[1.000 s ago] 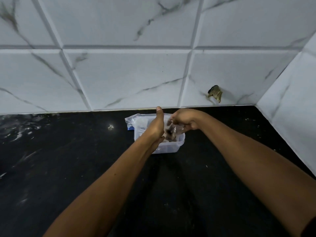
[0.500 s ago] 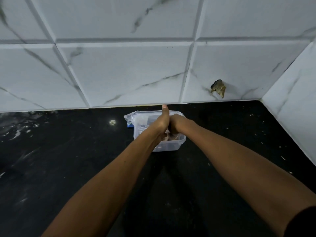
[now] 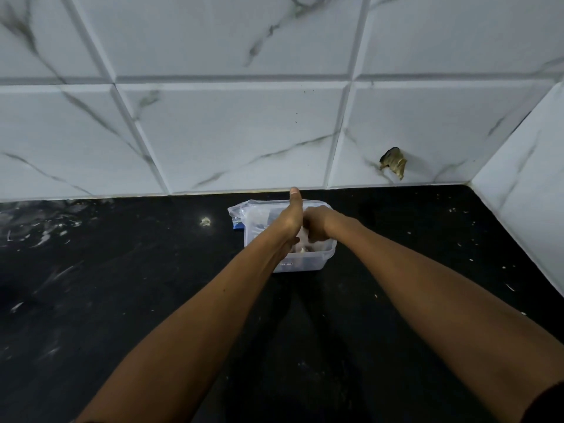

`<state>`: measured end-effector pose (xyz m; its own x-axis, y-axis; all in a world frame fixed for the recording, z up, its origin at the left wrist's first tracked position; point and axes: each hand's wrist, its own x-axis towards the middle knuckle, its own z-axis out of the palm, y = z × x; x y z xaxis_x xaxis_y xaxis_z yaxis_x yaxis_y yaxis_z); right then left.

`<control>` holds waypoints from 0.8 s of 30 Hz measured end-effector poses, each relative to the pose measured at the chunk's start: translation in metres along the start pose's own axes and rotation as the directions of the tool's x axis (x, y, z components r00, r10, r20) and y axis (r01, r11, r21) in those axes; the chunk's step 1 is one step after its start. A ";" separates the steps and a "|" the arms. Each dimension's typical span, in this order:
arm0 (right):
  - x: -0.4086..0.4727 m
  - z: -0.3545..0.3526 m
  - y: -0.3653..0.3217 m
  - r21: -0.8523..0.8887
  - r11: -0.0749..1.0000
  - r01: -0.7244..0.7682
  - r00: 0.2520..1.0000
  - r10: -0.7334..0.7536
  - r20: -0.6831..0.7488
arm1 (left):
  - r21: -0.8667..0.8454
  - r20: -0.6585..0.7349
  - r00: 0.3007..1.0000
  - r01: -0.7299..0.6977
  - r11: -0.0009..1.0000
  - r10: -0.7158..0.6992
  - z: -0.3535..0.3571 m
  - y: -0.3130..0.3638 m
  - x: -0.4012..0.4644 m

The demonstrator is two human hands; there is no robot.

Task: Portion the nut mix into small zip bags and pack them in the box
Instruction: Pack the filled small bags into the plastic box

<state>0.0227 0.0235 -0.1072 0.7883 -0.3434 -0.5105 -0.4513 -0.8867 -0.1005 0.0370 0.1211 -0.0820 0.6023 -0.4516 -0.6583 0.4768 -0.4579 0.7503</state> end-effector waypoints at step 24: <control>-0.074 0.042 0.019 0.872 0.470 0.133 0.759 0.518 -0.395 | -0.231 -0.117 0.965 -0.255 0.939 0.233 -0.102 -0.082 -0.034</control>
<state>-0.0621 0.0457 -0.1073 0.5297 -0.8419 -0.1025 -0.4724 -0.1925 -0.8601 0.0423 0.2520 -0.1150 0.7677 -0.4527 -0.4535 0.4420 -0.1383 0.8863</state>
